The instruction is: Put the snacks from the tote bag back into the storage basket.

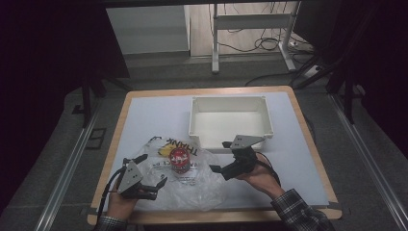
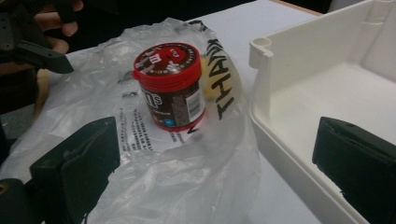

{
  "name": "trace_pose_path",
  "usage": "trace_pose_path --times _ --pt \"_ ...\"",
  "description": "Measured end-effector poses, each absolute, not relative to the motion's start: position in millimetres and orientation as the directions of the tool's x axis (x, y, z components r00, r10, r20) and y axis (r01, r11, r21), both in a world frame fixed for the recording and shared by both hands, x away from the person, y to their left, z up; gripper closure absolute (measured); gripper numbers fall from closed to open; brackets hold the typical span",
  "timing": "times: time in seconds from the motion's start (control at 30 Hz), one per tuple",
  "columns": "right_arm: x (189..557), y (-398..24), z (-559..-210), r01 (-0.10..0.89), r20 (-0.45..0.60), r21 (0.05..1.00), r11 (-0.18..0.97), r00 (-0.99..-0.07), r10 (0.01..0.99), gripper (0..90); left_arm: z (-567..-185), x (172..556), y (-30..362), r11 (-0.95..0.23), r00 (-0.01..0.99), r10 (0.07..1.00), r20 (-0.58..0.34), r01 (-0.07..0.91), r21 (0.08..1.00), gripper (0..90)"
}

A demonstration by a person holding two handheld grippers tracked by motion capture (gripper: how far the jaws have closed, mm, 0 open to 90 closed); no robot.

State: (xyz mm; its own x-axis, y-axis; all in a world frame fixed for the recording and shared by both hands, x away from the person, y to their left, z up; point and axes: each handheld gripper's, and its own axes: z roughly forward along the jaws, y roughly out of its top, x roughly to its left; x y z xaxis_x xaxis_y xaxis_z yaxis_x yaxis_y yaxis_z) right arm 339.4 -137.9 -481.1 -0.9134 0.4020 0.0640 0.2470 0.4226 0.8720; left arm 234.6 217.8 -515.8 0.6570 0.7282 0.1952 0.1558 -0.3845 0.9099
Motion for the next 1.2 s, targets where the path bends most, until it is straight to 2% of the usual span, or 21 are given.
trace_pose_path --times 0.47,1.03,1.2 --pt "343.4 -121.6 -479.8 0.251 0.051 0.841 0.479 -0.919 0.391 2.0 -515.7 234.1 218.4 -0.385 0.657 0.728 0.196 0.157 0.909 0.0" --pt "347.4 -111.4 -477.2 0.286 0.069 0.808 0.516 -0.915 0.399 9.3 -515.7 234.2 218.8 -0.387 0.656 0.729 0.196 0.158 0.909 0.0" --pt "346.2 -106.9 -476.7 0.279 0.054 0.796 0.537 -0.916 0.396 15.3 -515.5 234.1 219.2 -0.382 0.656 0.729 0.193 0.157 0.911 0.0"
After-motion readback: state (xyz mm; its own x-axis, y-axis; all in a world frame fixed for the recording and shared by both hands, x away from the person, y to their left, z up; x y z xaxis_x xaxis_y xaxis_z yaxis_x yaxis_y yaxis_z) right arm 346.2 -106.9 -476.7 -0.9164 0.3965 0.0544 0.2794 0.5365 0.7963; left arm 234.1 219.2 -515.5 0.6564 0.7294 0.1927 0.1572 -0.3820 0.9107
